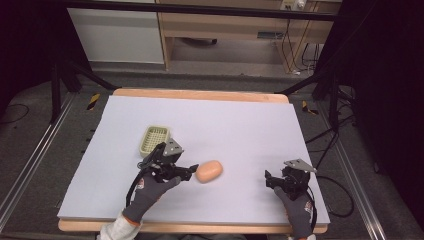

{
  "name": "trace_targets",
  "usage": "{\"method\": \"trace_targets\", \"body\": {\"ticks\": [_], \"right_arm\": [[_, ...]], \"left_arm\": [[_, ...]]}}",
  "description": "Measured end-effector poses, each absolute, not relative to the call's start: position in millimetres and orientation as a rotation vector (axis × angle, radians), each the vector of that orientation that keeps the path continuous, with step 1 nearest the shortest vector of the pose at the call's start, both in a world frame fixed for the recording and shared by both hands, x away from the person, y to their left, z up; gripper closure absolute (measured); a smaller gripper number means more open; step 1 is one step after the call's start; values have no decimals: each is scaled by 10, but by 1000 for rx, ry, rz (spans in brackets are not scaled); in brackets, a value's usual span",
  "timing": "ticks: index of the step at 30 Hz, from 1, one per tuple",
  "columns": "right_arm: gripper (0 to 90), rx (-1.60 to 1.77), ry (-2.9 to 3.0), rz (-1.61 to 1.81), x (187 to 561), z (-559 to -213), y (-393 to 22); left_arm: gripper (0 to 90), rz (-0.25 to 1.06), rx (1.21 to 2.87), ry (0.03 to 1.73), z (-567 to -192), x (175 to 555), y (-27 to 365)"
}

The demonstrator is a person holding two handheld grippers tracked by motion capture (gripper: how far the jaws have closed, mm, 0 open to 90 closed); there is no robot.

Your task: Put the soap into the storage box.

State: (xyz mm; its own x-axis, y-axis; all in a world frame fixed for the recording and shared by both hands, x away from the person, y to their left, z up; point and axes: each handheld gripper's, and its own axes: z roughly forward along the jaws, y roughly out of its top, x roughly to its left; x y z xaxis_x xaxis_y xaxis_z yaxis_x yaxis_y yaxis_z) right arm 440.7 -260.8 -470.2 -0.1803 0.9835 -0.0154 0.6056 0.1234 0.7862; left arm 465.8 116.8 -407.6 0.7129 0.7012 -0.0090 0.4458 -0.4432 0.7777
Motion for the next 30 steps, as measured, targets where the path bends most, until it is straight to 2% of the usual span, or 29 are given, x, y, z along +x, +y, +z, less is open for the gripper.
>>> {"method": "trace_targets", "body": {"ticks": [30], "right_arm": [[63,1538,1864,878,4419,-4703,-2593]], "left_arm": [[218,342,2219,794,-4192,4750,768]]}}
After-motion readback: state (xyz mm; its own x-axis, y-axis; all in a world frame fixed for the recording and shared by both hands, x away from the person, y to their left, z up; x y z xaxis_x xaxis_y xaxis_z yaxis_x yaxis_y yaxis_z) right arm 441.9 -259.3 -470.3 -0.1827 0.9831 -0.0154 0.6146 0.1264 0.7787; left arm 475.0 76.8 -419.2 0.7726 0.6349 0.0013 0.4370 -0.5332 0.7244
